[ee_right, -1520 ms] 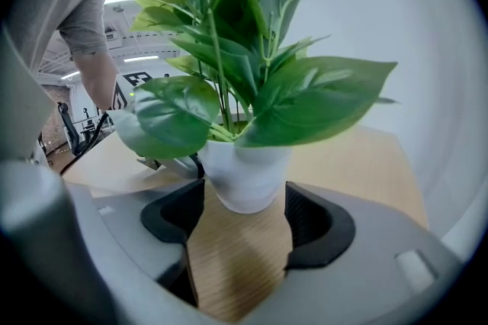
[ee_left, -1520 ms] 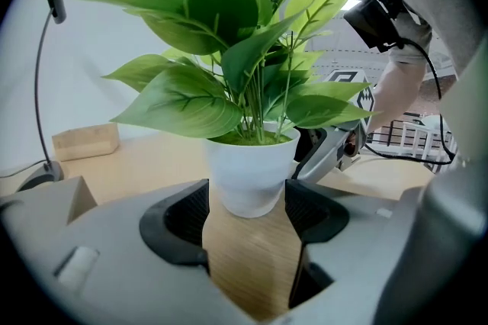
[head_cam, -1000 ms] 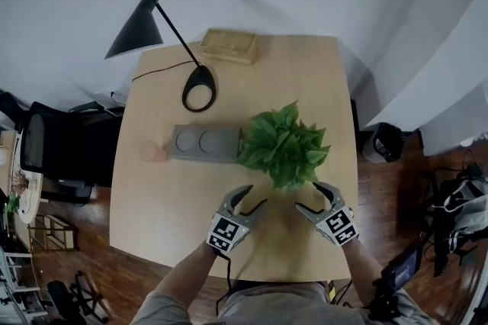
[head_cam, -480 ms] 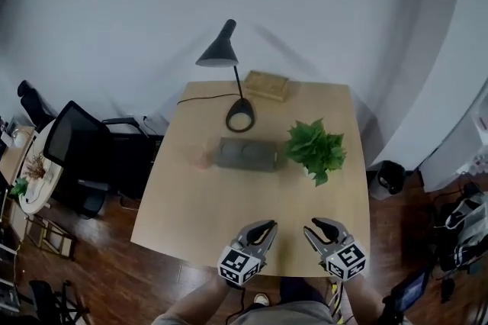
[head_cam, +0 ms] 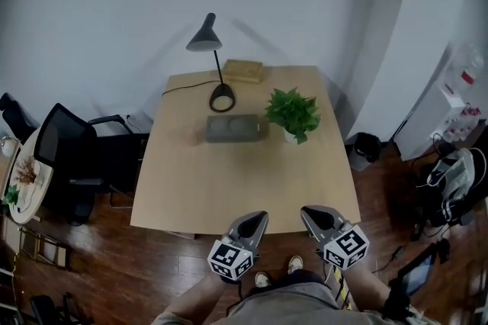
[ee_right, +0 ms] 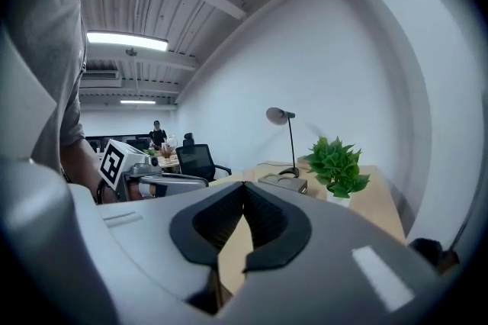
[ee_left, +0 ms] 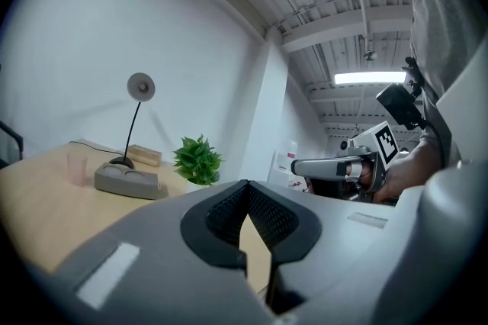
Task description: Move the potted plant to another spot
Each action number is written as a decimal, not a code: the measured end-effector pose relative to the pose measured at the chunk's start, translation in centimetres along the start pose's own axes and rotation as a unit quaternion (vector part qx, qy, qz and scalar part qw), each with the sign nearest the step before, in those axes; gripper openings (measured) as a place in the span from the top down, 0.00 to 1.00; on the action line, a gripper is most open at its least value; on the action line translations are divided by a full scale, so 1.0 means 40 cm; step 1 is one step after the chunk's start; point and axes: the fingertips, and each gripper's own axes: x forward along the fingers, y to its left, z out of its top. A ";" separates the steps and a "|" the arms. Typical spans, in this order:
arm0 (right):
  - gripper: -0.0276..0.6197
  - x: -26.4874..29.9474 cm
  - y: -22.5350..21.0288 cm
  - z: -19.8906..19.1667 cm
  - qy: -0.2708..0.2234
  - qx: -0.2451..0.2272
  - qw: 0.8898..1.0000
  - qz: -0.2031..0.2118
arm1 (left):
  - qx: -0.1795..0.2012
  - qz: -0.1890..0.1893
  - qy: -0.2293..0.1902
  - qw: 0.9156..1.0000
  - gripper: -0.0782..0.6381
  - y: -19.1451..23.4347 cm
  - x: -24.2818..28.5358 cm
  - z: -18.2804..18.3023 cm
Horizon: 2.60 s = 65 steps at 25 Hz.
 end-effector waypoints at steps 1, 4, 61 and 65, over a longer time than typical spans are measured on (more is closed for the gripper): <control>0.95 -0.016 0.009 0.004 -0.001 0.000 1.000 -0.002 | -0.002 -0.002 -0.003 1.000 0.89 -0.020 -0.006 0.005; 0.95 -0.051 0.032 0.014 -0.007 0.002 1.000 -0.001 | -0.001 -0.004 -0.014 1.000 0.89 -0.067 -0.017 0.027; 0.95 -0.127 0.033 0.086 -0.047 -0.005 0.999 0.024 | 0.002 0.012 -0.052 0.999 0.89 -0.165 0.035 0.134; 0.95 -0.119 0.036 0.088 -0.047 -0.006 0.998 0.031 | 0.004 0.016 -0.052 0.998 0.89 -0.163 0.034 0.142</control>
